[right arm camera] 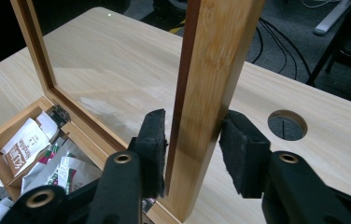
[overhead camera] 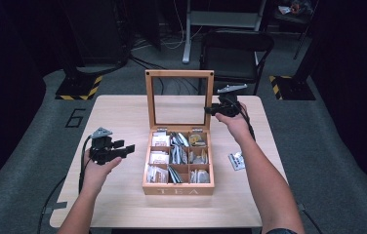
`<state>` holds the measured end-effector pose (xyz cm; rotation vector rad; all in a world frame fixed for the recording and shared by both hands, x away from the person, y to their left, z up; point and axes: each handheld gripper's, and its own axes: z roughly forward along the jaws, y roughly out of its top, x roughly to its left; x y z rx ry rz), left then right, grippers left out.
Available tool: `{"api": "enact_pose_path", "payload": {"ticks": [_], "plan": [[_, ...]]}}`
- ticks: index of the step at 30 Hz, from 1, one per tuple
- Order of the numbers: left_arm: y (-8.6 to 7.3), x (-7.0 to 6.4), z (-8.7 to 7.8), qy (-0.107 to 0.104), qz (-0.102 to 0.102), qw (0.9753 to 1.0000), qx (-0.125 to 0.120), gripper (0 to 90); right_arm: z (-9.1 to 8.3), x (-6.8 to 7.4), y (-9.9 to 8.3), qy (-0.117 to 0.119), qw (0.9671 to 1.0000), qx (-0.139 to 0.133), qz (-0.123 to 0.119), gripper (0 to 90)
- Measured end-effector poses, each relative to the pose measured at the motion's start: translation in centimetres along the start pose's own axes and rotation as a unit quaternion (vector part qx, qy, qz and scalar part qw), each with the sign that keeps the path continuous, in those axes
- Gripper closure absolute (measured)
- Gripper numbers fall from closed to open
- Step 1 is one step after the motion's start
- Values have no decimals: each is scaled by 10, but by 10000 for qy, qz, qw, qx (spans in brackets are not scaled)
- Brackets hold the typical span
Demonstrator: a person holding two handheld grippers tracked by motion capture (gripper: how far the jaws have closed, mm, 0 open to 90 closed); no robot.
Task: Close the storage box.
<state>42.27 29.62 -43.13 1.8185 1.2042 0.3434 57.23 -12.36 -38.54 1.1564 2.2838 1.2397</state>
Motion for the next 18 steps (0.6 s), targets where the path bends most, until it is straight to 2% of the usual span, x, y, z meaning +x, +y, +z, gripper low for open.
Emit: {"api": "enact_pose_path", "payload": {"ticks": [2,6,9,10,12,15,18], "plan": [[1,0,-1,-23,5,10000,32,420,-2,0,1,-32,10000,18,-34,656],[2,-1,1,-26,-10,10000,15,420,-6,1,-1,48,10000,-21,70,660],[4,-2,2,-69,-22,10000,26,420,-9,2,-4,67,9999,-110,-18,660],[5,-3,3,-83,-13,10000,29,420,-10,4,-5,65,9999,-111,25,660],[8,-6,4,-112,9,9999,32,420,-13,6,-6,65,9998,-145,-80,660],[13,-10,5,-141,99,9999,1,420,-17,8,-10,82,9997,-214,-72,669],[18,-14,9,-181,83,9998,-39,422,-23,8,-15,130,9993,-354,45,692]]}}
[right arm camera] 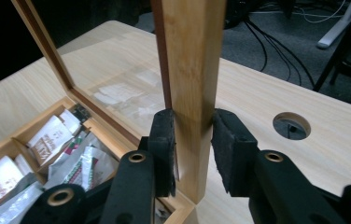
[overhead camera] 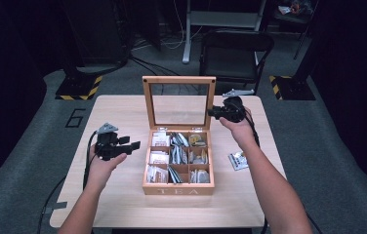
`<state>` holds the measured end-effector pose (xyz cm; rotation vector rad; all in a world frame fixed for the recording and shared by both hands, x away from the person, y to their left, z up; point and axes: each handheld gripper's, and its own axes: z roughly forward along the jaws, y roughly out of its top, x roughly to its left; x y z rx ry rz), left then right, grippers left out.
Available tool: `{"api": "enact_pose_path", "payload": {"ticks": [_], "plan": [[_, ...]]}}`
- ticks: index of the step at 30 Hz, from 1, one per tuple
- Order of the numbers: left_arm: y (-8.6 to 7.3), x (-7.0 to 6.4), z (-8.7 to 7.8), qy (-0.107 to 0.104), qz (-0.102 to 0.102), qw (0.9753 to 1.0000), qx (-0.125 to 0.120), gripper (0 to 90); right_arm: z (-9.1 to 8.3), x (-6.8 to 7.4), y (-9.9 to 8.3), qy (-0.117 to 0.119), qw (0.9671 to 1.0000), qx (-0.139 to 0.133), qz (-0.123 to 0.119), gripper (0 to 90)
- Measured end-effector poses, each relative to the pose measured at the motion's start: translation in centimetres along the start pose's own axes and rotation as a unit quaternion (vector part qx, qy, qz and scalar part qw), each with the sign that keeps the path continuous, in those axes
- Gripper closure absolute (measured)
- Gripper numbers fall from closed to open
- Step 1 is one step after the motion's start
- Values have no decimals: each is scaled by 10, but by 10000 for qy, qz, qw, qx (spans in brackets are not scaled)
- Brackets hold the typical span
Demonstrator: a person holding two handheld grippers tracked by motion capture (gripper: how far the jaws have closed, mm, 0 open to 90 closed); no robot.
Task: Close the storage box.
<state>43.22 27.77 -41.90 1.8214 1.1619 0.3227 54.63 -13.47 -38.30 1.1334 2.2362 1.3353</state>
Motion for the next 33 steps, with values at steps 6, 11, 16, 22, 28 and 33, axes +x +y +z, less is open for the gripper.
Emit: {"api": "enact_pose_path", "payload": {"ticks": [6,11,16,22,28,33], "plan": [[14,-1,6,-27,84,10000,3,422,-5,2,-5,43,9999,-98,27,700],[30,-1,9,-31,129,9999,-64,425,-7,3,-6,98,9999,-94,-1,695],[49,-4,13,-35,226,9996,-166,428,-9,7,-6,79,9999,-73,-114,676],[71,-9,12,52,514,9982,-290,428,-11,15,-4,90,9993,-208,-301,611],[80,-16,11,47,642,9973,-345,436,-12,22,-2,208,9985,-155,-486,586],[87,-19,11,90,704,9968,-355,461,-16,22,-3,274,9987,-225,-354,587]]}}
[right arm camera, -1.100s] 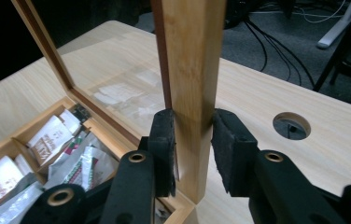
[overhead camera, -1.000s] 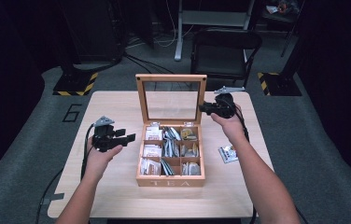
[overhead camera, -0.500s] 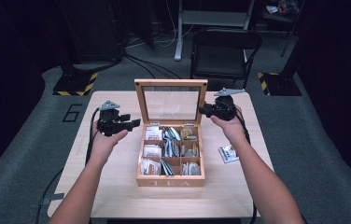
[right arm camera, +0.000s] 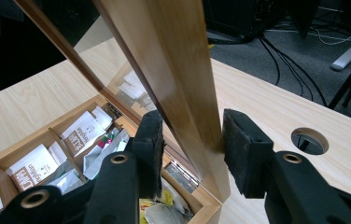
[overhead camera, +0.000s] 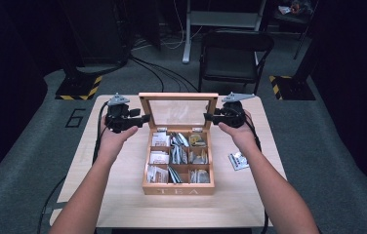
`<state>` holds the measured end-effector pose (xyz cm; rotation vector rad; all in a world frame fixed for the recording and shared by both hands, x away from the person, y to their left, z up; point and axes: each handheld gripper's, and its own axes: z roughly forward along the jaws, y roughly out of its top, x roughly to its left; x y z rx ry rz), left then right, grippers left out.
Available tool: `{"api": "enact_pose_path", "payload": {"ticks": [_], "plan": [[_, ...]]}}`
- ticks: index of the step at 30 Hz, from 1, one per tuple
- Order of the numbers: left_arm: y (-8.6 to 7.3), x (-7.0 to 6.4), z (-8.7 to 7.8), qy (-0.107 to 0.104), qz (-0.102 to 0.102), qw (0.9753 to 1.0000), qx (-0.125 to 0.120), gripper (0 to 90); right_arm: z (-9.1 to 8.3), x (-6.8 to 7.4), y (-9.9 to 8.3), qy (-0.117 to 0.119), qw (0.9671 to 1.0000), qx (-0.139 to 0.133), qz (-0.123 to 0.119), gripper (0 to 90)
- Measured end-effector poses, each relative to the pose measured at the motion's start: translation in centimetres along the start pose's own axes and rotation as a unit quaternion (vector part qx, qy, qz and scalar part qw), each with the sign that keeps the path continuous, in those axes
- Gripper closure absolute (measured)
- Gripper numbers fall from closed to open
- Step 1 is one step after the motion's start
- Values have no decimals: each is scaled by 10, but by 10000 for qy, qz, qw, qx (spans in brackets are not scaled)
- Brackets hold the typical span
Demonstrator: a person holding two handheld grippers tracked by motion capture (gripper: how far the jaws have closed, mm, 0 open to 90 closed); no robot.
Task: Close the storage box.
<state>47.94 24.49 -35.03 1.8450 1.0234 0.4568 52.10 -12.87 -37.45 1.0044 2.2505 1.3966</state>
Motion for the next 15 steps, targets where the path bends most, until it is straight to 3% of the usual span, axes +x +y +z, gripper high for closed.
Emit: {"api": "enact_pose_path", "payload": {"ticks": [9,12,15], "plan": [[12,-5,-3,0,200,9997,-152,521,-3,2,-2,38,9999,10,-109,581],[13,-7,-4,-114,204,9997,-118,545,-5,4,-5,52,9999,1,-135,579],[12,-10,-5,-66,327,9994,-66,555,-7,5,-7,46,9999,-37,-128,575]]}}
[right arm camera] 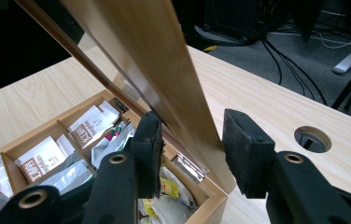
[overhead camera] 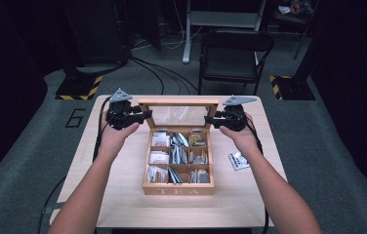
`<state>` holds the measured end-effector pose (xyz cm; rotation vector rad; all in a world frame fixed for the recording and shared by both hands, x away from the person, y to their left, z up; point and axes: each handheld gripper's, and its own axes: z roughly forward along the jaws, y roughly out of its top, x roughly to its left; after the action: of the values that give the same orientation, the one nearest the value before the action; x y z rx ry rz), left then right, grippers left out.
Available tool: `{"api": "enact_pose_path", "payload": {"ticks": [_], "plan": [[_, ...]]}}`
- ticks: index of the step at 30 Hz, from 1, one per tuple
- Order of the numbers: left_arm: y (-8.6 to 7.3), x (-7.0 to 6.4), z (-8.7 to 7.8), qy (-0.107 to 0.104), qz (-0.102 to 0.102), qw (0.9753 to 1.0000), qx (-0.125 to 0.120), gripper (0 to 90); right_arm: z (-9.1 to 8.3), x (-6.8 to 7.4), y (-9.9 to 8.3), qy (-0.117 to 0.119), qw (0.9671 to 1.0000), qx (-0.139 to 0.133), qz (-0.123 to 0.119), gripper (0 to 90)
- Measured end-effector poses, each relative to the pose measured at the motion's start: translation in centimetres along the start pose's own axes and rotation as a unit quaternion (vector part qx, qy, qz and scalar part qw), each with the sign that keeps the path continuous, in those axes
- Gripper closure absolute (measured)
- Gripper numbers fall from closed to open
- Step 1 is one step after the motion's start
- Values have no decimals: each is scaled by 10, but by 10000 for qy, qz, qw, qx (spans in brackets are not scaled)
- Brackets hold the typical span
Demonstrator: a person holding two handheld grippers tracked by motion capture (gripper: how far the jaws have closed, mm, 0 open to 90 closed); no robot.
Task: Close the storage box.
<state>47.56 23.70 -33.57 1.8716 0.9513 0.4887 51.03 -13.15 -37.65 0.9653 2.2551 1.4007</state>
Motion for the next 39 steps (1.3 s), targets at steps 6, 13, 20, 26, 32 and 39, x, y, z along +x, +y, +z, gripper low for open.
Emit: {"api": "enact_pose_path", "payload": {"ticks": [6,13,20,26,32,39], "plan": [[-5,-1,-6,-91,-42,9999,-27,580,-8,8,-4,-53,9999,-81,-63,512],[-11,-8,-11,-72,51,10000,32,574,-24,20,1,-20,9996,-223,-182,495],[-16,-11,-15,-125,113,9998,101,564,-38,30,7,20,9989,-379,-287,495],[-21,-14,-17,-152,115,9998,97,560,-46,37,7,92,9986,-388,-357,495],[-26,-16,-19,-164,124,9997,91,553,-52,41,6,149,9987,-333,-348,495],[-33,-20,-22,-220,163,9995,179,547,-57,49,6,227,9986,-281,-391,495]]}}
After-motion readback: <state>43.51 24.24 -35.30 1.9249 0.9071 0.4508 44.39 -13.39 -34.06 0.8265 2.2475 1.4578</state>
